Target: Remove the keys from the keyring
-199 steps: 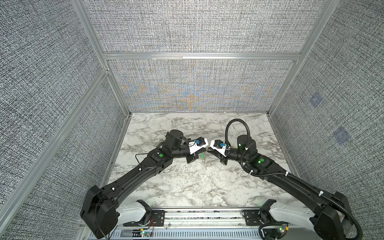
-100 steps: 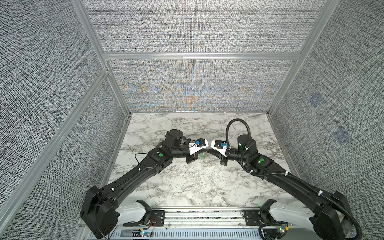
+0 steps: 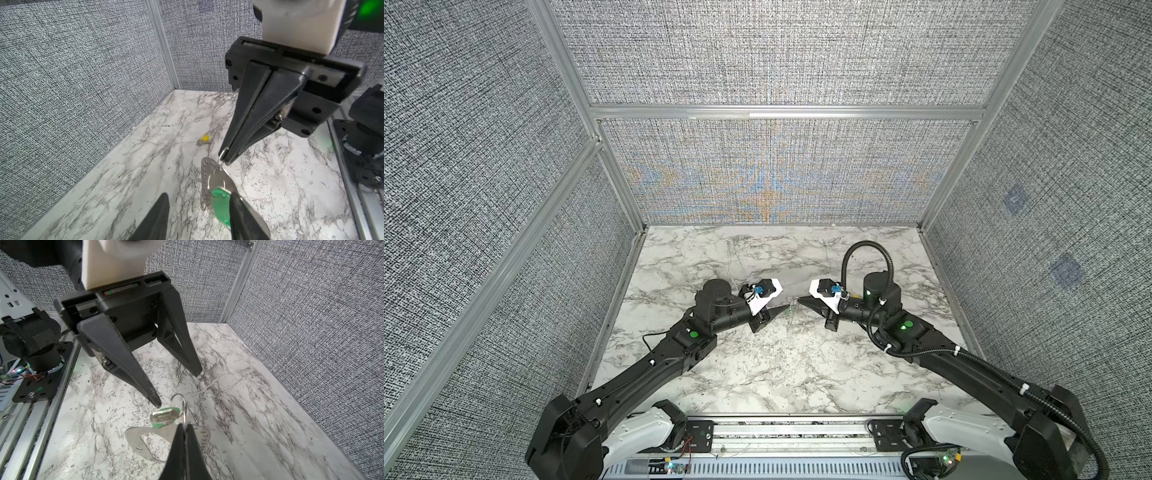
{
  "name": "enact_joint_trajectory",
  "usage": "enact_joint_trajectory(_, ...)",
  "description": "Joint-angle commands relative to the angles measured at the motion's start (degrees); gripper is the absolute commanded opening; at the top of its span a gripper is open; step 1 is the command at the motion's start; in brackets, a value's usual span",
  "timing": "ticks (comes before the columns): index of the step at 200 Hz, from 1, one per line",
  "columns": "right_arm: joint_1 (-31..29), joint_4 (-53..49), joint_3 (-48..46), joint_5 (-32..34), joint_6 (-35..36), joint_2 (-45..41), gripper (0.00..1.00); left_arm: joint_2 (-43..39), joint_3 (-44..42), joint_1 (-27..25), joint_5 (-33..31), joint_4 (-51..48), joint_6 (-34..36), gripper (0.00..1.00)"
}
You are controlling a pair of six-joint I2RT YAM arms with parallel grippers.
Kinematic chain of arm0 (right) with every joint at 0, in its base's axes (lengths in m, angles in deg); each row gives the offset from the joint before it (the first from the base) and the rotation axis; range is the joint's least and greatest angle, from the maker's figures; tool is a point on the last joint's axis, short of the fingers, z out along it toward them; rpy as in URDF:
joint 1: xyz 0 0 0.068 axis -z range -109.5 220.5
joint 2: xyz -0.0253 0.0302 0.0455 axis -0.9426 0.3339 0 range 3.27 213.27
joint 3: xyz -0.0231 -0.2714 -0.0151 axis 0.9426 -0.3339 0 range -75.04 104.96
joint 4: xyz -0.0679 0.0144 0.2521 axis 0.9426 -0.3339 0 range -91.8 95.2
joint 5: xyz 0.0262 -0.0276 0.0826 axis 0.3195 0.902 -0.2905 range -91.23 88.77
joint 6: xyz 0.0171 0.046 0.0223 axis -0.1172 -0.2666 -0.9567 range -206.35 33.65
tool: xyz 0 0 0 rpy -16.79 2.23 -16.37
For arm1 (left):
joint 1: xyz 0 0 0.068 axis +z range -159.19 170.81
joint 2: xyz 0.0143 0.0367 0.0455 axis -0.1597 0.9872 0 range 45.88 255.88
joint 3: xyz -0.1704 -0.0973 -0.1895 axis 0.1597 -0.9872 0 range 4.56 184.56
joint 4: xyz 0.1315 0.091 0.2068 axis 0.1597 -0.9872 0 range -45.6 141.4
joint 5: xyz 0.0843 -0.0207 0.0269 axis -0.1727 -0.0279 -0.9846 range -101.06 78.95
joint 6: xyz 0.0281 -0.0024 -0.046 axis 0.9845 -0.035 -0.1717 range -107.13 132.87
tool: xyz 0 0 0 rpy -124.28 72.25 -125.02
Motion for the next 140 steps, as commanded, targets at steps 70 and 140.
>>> enact_joint_trajectory(70,-0.6,10.7,-0.6,3.5,-6.9,-0.4,0.0,1.5,-3.9,-0.4,-0.3,12.3,-1.3,0.5)
enact_joint_trajectory(140,-1.8,12.6,-1.0,6.3,-8.3,-0.2,0.0,3.0,-6.0,-4.4,-12.6,19.3,0.2,0.46)
